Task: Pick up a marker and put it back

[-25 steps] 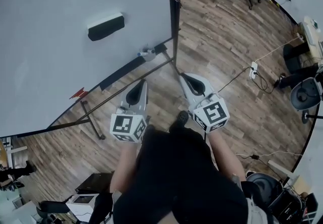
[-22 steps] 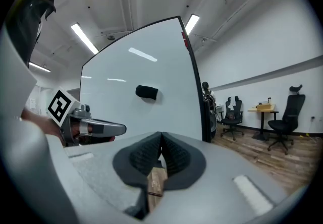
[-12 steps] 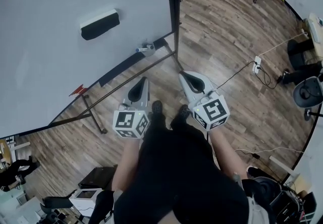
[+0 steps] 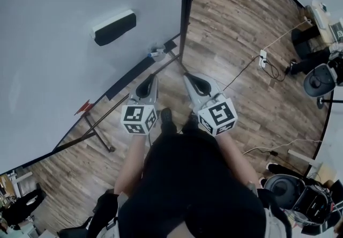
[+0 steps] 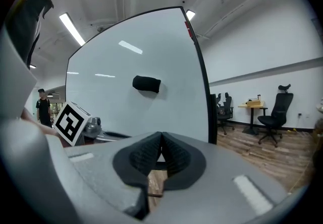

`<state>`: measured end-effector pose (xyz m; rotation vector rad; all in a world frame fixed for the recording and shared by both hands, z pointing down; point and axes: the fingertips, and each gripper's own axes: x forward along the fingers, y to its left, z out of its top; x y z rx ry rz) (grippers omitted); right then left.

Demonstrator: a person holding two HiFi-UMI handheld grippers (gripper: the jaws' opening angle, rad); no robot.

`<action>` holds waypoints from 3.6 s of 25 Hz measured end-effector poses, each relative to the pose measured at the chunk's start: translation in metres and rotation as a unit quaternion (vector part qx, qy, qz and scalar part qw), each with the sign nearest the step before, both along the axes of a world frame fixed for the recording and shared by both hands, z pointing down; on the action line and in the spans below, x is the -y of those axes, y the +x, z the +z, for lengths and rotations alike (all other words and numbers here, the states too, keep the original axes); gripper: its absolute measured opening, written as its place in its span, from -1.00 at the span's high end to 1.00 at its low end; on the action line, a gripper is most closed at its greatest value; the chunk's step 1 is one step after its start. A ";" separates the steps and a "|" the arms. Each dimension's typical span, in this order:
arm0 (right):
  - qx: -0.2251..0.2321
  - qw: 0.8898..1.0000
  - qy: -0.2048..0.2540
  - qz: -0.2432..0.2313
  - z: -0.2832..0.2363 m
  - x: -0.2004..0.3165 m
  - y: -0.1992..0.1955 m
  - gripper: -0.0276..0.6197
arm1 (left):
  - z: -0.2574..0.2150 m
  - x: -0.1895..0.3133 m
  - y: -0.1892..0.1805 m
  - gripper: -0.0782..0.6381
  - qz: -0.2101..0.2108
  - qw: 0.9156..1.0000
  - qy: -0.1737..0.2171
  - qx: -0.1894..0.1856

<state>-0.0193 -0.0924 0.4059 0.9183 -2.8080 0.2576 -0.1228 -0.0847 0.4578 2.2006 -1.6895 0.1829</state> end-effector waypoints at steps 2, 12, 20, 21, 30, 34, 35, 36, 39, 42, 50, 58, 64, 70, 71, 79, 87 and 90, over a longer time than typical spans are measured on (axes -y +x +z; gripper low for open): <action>-0.006 1.000 -0.003 0.011 0.001 0.000 -0.007 0.91 | 0.007 0.006 -0.007 0.73 0.016 1.000 -0.004 0.001; -0.018 0.996 -0.029 0.079 0.020 0.007 -0.017 0.91 | 0.050 0.044 -0.032 0.54 0.075 0.996 -0.034 0.010; -0.026 0.991 -0.052 0.122 0.035 0.009 -0.014 0.91 | 0.086 0.077 -0.045 0.40 0.095 0.993 -0.068 0.028; -0.028 0.990 -0.053 0.125 0.036 0.011 -0.014 0.91 | 0.088 0.081 -0.046 0.40 0.097 0.993 -0.069 0.028; -0.029 0.989 -0.066 0.132 0.041 0.023 -0.016 0.91 | 0.092 0.099 -0.044 0.40 0.111 0.991 -0.074 0.029; -0.030 0.989 -0.070 0.128 0.043 0.022 -0.018 0.91 | 0.093 0.100 -0.039 0.43 0.115 0.990 -0.075 0.028; -0.030 0.989 -0.070 0.128 0.043 0.022 -0.017 0.91 | 0.092 0.100 -0.037 0.44 0.117 0.990 -0.073 0.029; -0.030 0.989 -0.071 0.130 0.042 0.021 -0.016 0.91 | 0.091 0.100 -0.036 0.46 0.119 0.990 -0.071 0.029; -0.031 0.988 -0.071 0.133 0.043 0.020 -0.014 0.91 | 0.090 0.100 -0.034 0.56 0.118 0.990 -0.068 0.030; -0.032 0.987 -0.071 0.138 0.042 0.020 -0.010 0.91 | 0.090 0.101 -0.035 0.57 0.116 0.991 -0.068 0.029; -0.029 0.985 -0.071 0.157 0.042 0.012 0.002 0.91 | 0.075 0.098 -0.035 0.58 0.110 0.993 -0.047 0.026; -0.037 0.985 -0.063 0.153 0.034 0.002 -0.002 0.91 | 0.040 0.086 -0.040 0.58 0.105 0.994 -0.011 0.013; -0.031 0.985 -0.069 0.155 0.035 0.003 0.002 0.91 | 0.020 0.076 -0.058 0.58 0.075 0.997 0.013 0.003; -0.023 0.991 -0.055 0.123 0.025 0.007 -0.001 0.91 | 0.008 0.065 -0.067 0.58 0.038 0.999 0.023 0.006; -0.023 0.991 -0.054 0.118 0.024 0.008 0.000 0.91 | 0.006 0.063 -0.066 0.58 0.032 0.999 0.025 0.007; -0.011 0.996 -0.047 0.072 0.015 0.013 0.017 0.91 | -0.014 0.043 -0.055 0.58 -0.022 0.999 0.038 0.017; -0.002 0.999 -0.047 0.024 0.014 0.007 0.042 0.91 | -0.036 0.008 -0.029 0.58 -0.079 0.995 0.057 0.014; 0.000 0.999 -0.044 0.003 0.012 0.005 0.050 0.91 | -0.043 -0.004 -0.017 0.58 -0.096 0.993 0.062 0.000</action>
